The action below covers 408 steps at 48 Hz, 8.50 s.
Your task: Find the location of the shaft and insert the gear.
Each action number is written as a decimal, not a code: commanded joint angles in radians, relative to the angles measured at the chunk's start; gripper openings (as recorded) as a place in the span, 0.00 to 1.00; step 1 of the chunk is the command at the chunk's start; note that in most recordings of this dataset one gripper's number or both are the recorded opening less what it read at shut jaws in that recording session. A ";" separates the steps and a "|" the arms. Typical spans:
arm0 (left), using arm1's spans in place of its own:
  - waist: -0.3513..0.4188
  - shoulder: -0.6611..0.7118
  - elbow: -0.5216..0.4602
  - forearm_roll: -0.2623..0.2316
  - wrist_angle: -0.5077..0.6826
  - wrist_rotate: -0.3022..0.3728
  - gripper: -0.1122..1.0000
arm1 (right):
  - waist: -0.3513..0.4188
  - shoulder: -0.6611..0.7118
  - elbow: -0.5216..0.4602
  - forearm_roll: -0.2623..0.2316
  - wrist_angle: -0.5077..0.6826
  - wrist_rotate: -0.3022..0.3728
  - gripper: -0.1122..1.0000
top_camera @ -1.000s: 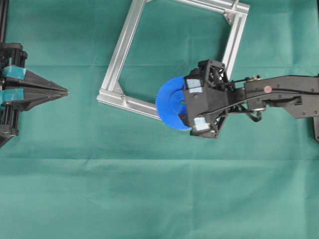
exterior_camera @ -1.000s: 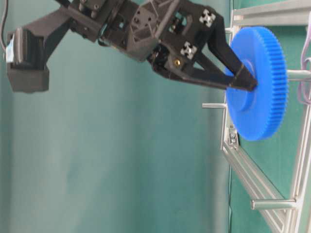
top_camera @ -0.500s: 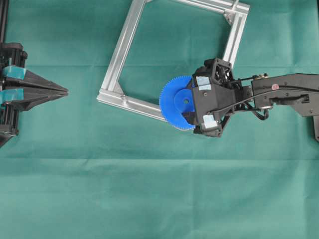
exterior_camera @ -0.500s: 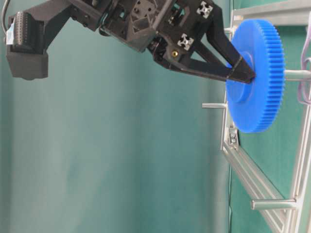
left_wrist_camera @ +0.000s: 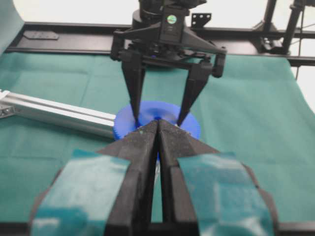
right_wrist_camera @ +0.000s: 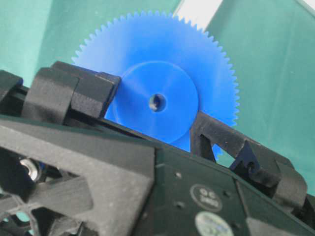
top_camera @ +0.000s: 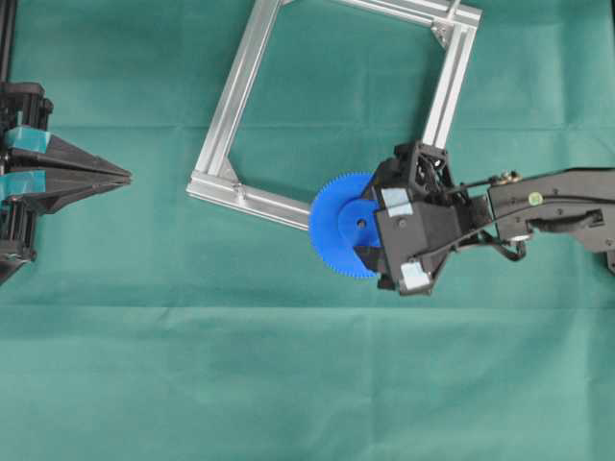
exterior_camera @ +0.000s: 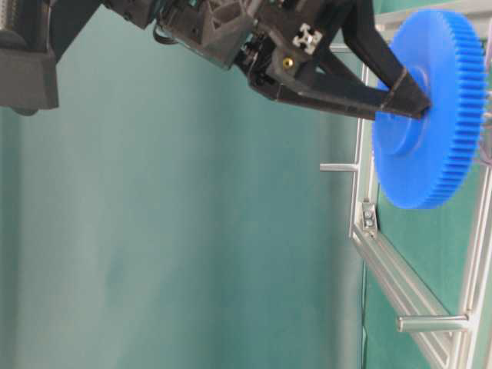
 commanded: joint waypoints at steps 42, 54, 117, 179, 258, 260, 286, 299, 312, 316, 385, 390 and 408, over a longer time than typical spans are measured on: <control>0.002 0.009 -0.025 -0.002 -0.008 -0.002 0.13 | -0.066 -0.025 0.020 -0.089 -0.017 0.000 0.72; 0.002 0.009 -0.025 -0.002 -0.008 -0.003 0.13 | -0.066 -0.025 0.018 -0.089 -0.023 0.000 0.72; 0.002 0.009 -0.025 -0.002 -0.009 -0.002 0.13 | -0.066 0.002 -0.035 -0.066 -0.002 0.000 0.72; 0.003 0.009 -0.025 -0.002 -0.009 -0.003 0.13 | -0.104 -0.026 0.034 -0.048 -0.072 0.009 0.72; 0.003 0.009 -0.026 -0.002 -0.012 -0.003 0.13 | -0.075 0.060 0.066 -0.009 -0.196 0.009 0.72; 0.002 0.009 -0.026 -0.002 -0.012 -0.003 0.13 | -0.075 0.060 0.063 -0.009 -0.193 0.009 0.72; 0.003 0.009 -0.025 -0.005 -0.008 -0.003 0.13 | -0.075 -0.060 0.040 -0.028 -0.172 -0.002 0.82; 0.002 0.009 -0.026 -0.005 -0.008 -0.003 0.13 | -0.075 -0.150 0.051 -0.044 -0.112 -0.002 0.82; 0.002 0.006 -0.026 -0.005 -0.008 -0.003 0.13 | -0.074 -0.239 0.098 -0.055 -0.106 -0.002 0.82; 0.003 0.006 -0.026 -0.005 -0.006 -0.003 0.13 | -0.075 -0.264 0.120 -0.055 -0.110 -0.002 0.82; 0.002 0.003 -0.028 -0.006 -0.014 -0.003 0.13 | -0.075 -0.646 0.465 -0.060 -0.175 0.000 0.82; 0.003 0.006 -0.026 -0.006 -0.014 -0.003 0.13 | -0.075 -0.655 0.472 -0.058 -0.173 0.000 0.82; 0.002 0.009 -0.025 -0.006 -0.011 -0.003 0.13 | -0.075 -0.670 0.502 -0.058 -0.173 0.000 0.82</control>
